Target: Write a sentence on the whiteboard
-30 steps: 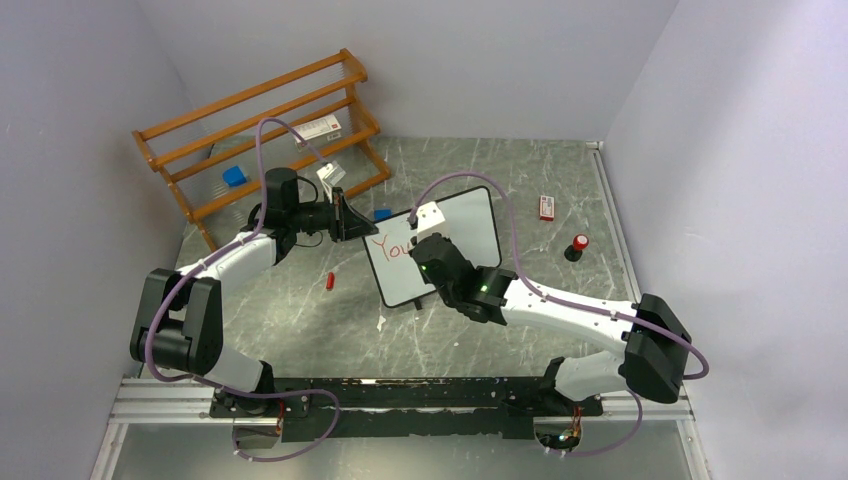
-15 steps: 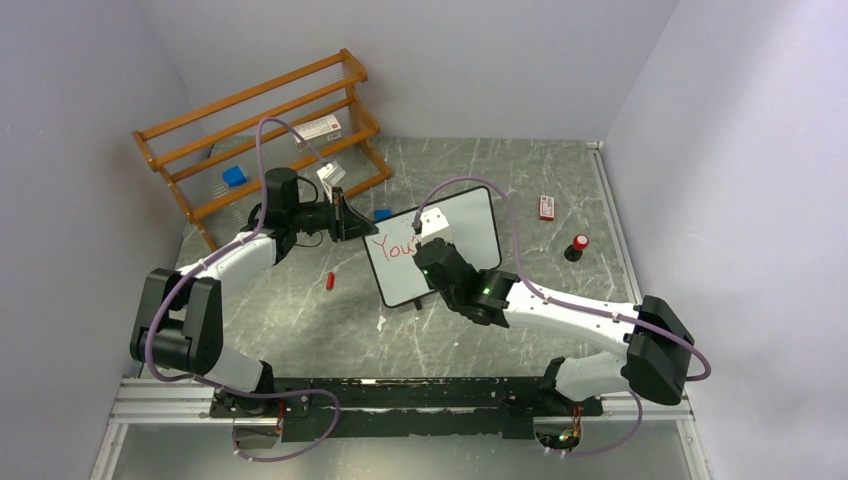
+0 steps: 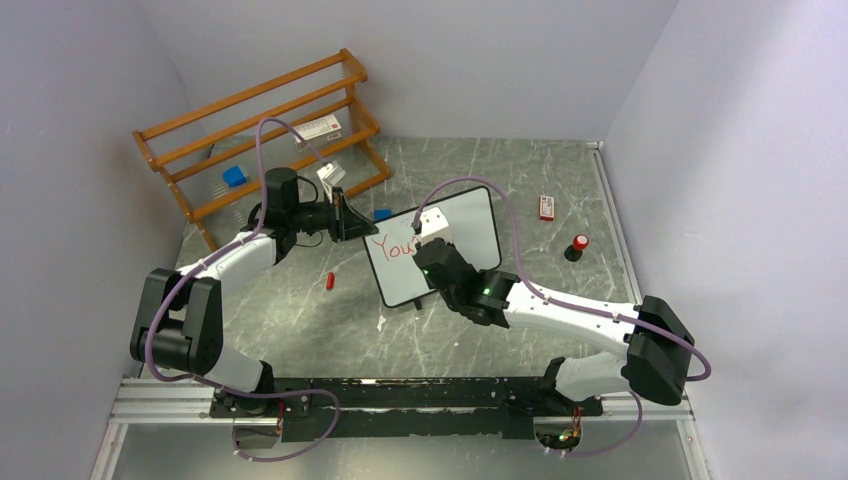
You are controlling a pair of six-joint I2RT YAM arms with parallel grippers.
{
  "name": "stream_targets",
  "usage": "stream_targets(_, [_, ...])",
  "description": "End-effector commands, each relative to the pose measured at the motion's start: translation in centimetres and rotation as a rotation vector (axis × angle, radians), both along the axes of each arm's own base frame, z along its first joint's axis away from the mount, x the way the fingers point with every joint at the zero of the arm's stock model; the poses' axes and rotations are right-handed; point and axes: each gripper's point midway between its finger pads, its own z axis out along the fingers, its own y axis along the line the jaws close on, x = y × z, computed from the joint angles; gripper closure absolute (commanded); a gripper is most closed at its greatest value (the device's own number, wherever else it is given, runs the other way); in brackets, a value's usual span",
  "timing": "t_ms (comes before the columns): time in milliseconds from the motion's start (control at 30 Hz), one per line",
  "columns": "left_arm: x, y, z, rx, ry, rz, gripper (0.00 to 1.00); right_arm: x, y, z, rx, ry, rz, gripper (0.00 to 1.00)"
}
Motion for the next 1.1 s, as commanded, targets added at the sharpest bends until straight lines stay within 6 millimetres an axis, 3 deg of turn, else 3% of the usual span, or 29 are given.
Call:
stream_targets(0, [-0.6, -0.1, -3.3, 0.072, 0.063, 0.000, 0.95, 1.1, 0.7, 1.9, 0.045, -0.055, -0.016, 1.00])
stream_targets(767, [-0.6, -0.1, -3.4, 0.073, 0.065, -0.002, 0.95, 2.1, -0.5, 2.8, 0.070, -0.083, -0.072, 1.00])
stream_targets(1067, [-0.5, -0.1, -3.4, 0.076, 0.063, 0.000, 0.95, 1.6, -0.4, 2.8, 0.090, -0.063, -0.048, 1.00])
